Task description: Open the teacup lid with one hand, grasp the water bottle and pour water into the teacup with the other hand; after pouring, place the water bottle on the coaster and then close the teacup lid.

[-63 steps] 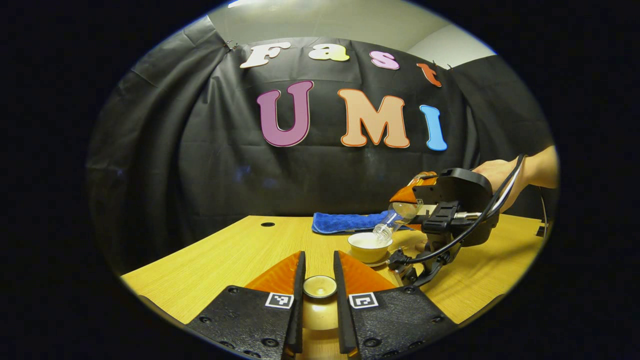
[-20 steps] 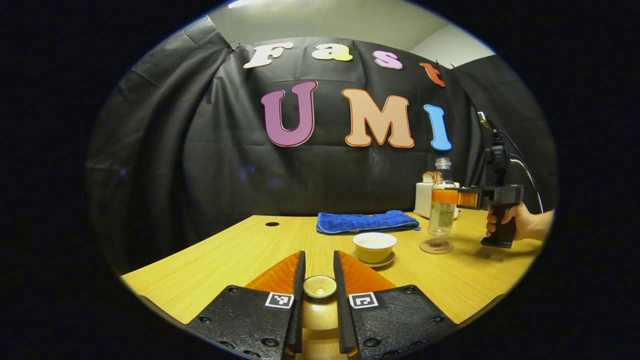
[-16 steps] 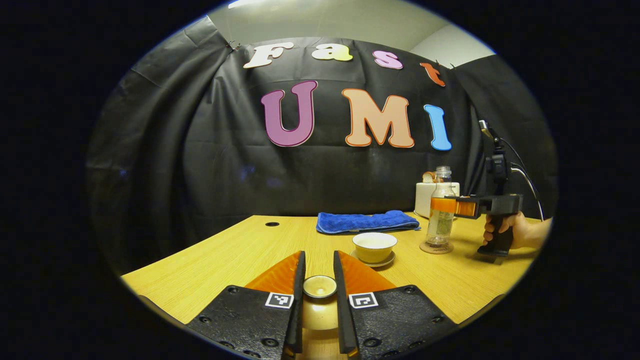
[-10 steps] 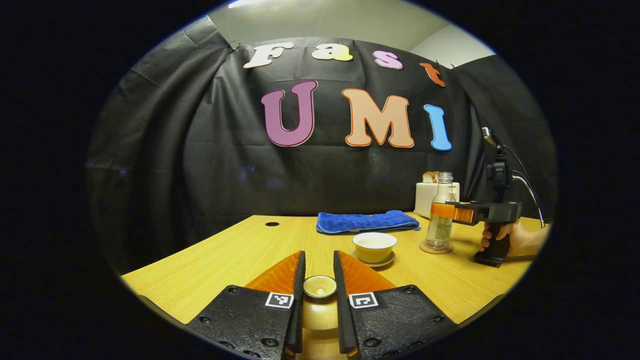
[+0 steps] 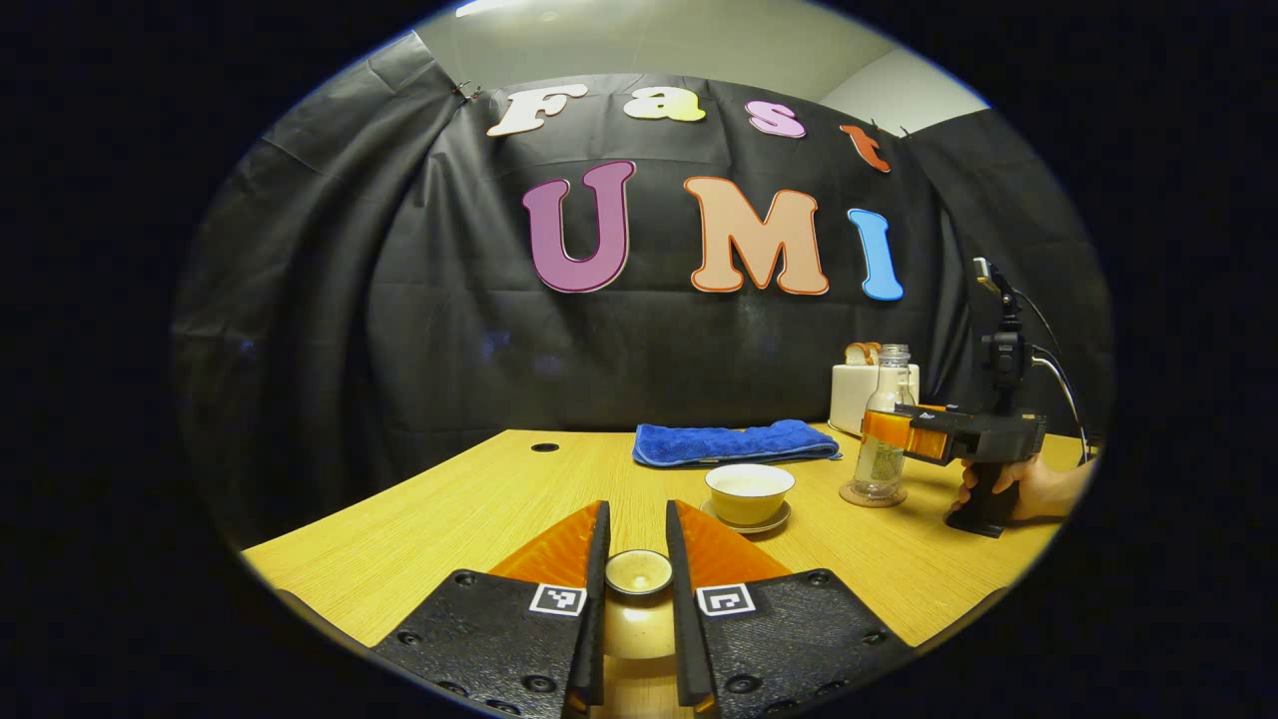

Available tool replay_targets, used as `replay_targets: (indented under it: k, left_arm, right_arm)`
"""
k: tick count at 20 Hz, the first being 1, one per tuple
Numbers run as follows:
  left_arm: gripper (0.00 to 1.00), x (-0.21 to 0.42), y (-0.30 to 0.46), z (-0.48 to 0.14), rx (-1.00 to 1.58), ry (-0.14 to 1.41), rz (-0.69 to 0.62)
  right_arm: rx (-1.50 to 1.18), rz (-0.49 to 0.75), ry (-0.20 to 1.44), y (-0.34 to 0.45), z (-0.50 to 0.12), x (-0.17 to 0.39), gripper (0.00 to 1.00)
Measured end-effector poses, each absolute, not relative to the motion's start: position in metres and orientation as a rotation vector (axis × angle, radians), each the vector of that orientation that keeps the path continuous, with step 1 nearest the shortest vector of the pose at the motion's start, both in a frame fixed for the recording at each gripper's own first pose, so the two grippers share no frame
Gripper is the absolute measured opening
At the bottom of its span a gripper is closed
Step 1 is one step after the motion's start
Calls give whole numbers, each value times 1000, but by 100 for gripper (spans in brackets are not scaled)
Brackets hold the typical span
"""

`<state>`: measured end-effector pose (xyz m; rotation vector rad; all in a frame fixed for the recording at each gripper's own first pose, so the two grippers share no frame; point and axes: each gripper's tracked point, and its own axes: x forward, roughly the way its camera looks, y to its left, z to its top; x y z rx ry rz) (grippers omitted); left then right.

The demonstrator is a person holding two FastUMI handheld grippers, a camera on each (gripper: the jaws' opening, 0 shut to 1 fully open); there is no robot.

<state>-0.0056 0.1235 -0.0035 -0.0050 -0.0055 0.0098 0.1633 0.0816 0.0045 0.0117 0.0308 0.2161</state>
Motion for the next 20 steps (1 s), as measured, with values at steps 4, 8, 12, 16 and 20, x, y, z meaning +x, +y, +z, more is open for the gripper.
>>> replay_targets:
  k: [4,8,12,16,20]
  left_arm:
    - [25,-6,123,-3,-6,-5,10]
    - [25,-5,123,-3,-6,-5,10]
    - [25,-6,123,-3,-6,-5,10]
    - [25,-6,128,-4,-6,-1,35]
    - [25,-1,125,-3,-7,-6,33]
  right_arm:
    - [12,214,35,80,4,165,97]
    - [11,200,32,76,6,161,100]
    - [12,206,31,75,6,152,100]
    - [13,203,29,67,7,139,97]
    - [13,225,29,53,9,118,97]
